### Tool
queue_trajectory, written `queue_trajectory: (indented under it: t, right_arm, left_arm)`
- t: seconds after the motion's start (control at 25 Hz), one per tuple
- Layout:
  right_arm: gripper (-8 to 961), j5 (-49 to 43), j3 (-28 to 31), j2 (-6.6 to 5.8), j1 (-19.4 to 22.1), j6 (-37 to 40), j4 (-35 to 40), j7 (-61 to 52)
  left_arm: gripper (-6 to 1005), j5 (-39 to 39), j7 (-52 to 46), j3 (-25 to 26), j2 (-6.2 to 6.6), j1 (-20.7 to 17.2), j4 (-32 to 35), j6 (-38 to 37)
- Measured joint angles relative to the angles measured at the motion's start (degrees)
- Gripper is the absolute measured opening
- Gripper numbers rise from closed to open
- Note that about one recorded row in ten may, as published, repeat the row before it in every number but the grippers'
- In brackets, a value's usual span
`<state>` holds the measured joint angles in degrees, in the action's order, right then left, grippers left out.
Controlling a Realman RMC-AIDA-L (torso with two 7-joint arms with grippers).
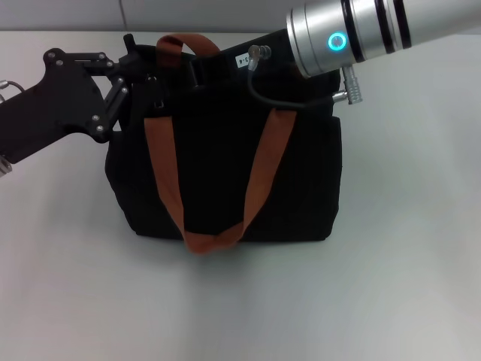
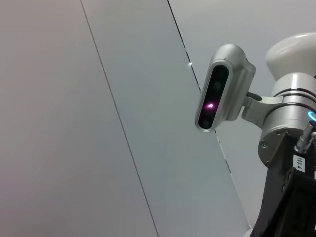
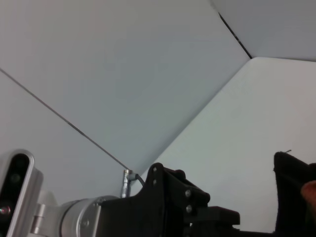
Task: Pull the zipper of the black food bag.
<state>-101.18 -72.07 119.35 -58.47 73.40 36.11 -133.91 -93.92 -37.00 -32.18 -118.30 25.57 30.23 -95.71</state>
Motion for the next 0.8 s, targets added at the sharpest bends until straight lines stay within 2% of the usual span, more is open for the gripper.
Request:
queue_trajectory:
  t: [0.8]
  right_arm:
    - [-2,-10.75,-0.09,0.01,7.05,1.12,15.19,-12.03]
  left_arm:
    - [105,-0.03,0.13,0.62,0.07,-0.47,0.09,0.42]
